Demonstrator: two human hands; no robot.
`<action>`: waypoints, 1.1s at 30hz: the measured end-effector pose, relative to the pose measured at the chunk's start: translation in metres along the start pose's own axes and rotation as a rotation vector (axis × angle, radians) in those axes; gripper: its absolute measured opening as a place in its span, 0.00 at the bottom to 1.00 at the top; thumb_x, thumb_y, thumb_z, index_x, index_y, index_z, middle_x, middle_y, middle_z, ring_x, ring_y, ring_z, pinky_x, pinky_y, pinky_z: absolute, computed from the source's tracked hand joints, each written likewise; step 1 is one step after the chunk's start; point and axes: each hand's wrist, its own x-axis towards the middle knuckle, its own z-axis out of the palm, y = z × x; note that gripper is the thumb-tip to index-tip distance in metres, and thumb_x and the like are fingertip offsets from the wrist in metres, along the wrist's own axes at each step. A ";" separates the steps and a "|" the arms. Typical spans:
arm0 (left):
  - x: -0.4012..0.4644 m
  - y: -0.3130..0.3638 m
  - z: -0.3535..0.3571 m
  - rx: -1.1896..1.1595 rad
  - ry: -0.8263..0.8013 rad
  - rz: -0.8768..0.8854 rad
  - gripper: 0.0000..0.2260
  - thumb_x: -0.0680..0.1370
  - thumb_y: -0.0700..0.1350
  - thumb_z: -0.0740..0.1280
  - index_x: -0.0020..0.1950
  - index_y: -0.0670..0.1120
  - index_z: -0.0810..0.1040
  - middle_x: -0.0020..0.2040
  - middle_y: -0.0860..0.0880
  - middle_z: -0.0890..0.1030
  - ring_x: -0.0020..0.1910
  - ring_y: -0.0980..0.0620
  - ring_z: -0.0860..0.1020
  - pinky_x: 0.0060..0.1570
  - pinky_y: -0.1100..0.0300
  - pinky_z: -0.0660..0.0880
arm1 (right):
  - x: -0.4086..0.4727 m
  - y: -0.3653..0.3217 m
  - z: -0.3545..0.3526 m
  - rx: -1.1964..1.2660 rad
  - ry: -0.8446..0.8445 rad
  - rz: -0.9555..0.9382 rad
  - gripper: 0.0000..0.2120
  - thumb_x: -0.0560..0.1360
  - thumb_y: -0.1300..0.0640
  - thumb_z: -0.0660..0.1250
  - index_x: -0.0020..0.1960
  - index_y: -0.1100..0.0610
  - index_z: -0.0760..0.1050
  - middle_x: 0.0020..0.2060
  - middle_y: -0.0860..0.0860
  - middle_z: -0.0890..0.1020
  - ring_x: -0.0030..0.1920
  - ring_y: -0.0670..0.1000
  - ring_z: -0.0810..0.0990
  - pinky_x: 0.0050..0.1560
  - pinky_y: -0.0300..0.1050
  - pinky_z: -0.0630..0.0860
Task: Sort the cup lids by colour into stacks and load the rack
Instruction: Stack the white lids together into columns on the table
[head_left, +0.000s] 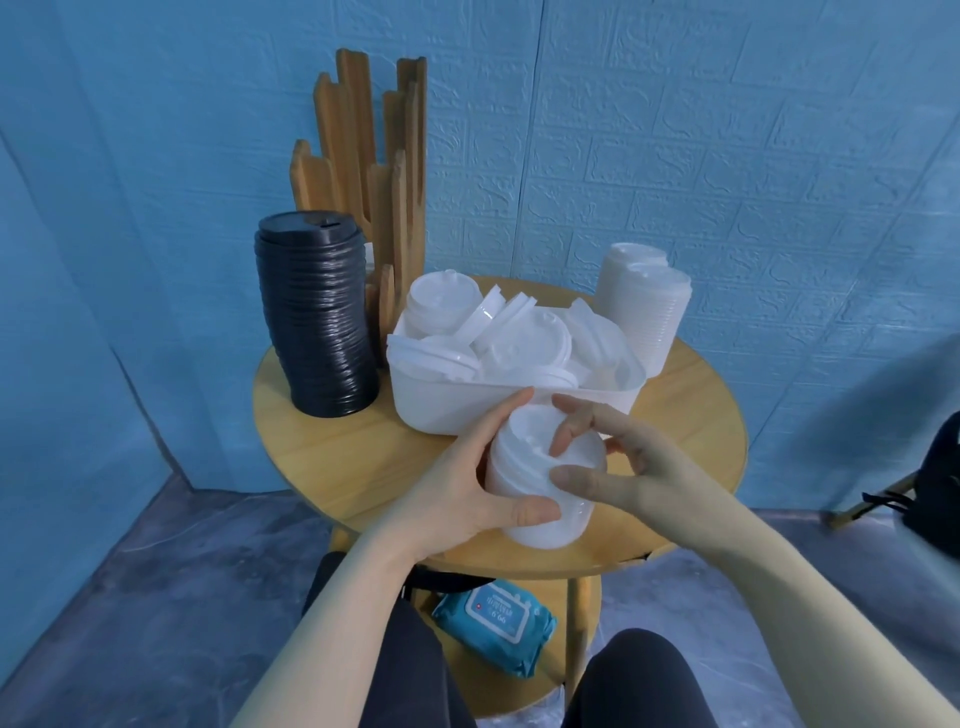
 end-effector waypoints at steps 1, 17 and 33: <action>0.000 0.000 0.000 0.005 0.007 -0.003 0.45 0.66 0.50 0.81 0.76 0.65 0.60 0.72 0.66 0.67 0.71 0.68 0.65 0.67 0.67 0.68 | 0.000 -0.001 0.002 -0.050 0.002 -0.005 0.08 0.70 0.47 0.75 0.45 0.40 0.76 0.67 0.36 0.71 0.70 0.37 0.63 0.64 0.41 0.63; -0.001 0.003 -0.001 0.030 0.019 -0.040 0.44 0.59 0.55 0.81 0.71 0.66 0.66 0.68 0.64 0.72 0.69 0.63 0.70 0.70 0.55 0.70 | 0.003 -0.003 0.026 -0.320 0.189 -0.005 0.23 0.63 0.32 0.71 0.53 0.41 0.75 0.56 0.39 0.70 0.59 0.42 0.64 0.60 0.40 0.61; -0.002 0.003 -0.003 -0.015 0.010 -0.028 0.40 0.63 0.56 0.80 0.72 0.61 0.68 0.67 0.60 0.76 0.68 0.60 0.73 0.68 0.55 0.72 | -0.002 0.015 0.013 -0.013 0.093 -0.112 0.18 0.68 0.36 0.68 0.56 0.38 0.79 0.60 0.35 0.74 0.66 0.41 0.70 0.61 0.30 0.64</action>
